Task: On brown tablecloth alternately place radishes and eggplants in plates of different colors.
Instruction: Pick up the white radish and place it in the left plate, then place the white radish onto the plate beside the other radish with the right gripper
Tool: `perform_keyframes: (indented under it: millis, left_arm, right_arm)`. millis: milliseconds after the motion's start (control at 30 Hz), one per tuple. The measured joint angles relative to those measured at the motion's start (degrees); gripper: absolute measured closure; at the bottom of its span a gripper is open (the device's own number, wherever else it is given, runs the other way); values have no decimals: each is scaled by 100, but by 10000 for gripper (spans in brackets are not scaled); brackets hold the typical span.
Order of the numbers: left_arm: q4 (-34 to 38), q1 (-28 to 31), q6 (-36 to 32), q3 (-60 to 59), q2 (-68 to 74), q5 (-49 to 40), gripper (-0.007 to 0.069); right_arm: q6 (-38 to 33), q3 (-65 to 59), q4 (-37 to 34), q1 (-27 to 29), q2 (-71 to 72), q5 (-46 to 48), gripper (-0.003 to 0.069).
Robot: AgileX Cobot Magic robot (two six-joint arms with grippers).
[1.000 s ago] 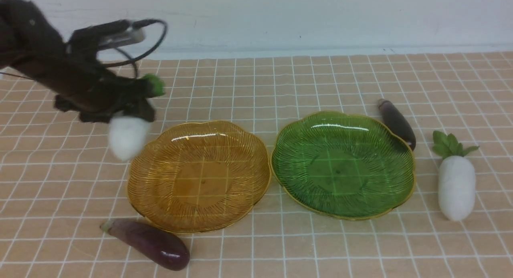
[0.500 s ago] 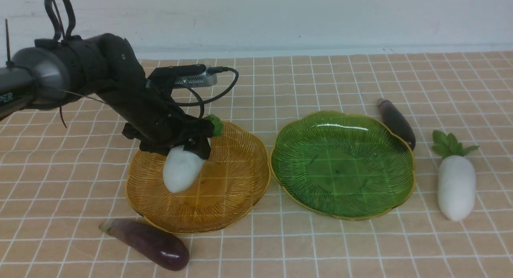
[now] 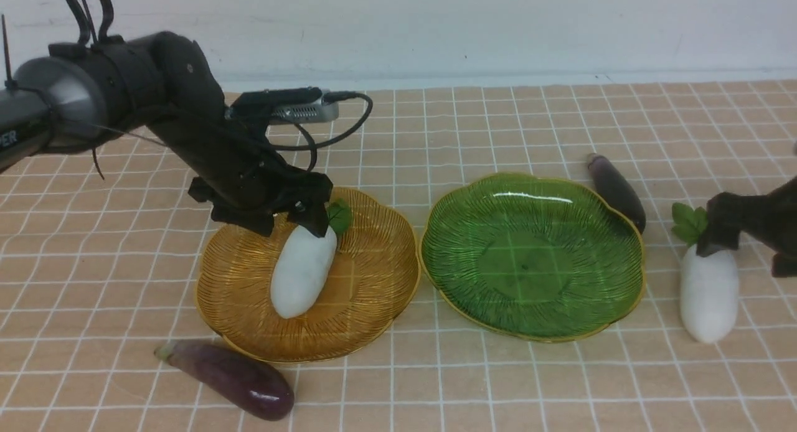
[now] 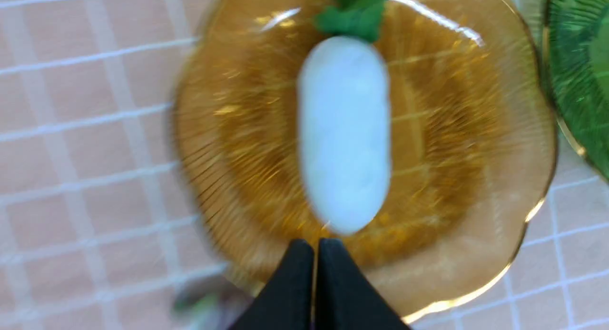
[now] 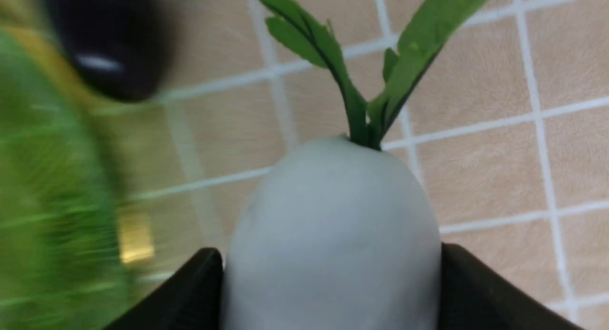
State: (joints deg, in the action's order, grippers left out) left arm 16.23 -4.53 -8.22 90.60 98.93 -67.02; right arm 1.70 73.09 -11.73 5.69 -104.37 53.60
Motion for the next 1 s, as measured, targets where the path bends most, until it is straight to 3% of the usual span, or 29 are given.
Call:
perform_keyframes:
  millis: [133, 233, 300, 433, 633, 800, 1000]
  left_arm:
    - [-96, 409, -35, -750, -858, 18, 628]
    - [-107, 615, -2, -1348, -1304, 155, 628]
    - [-107, 689, 29, -1644, -1495, 237, 628]
    - [-123, 794, 213, -2704, -2083, 712, 628]
    - [-112, 794, 262, -3426, -2315, 917, 628]
    - [-112, 794, 275, -3582, -2319, 917, 628]
    - [-112, 794, 414, -3589, -2319, 917, 628]
  right_arm:
    - [-49, 117, -805, -129, 546, 256, 151]
    - [-509, 150, -1768, -533, 835, 191, 151]
    - [-907, 153, -2434, -981, 926, 16, 151]
    - [-1707, 265, -3682, -2478, 600, -922, 151]
    - [-1788, 959, -4001, -3445, -574, -1563, 151]
    - [-1447, 1484, -4042, -3541, -1368, -1471, 151]
    - [-1275, 1833, -4042, -3554, -1622, -1298, 80]
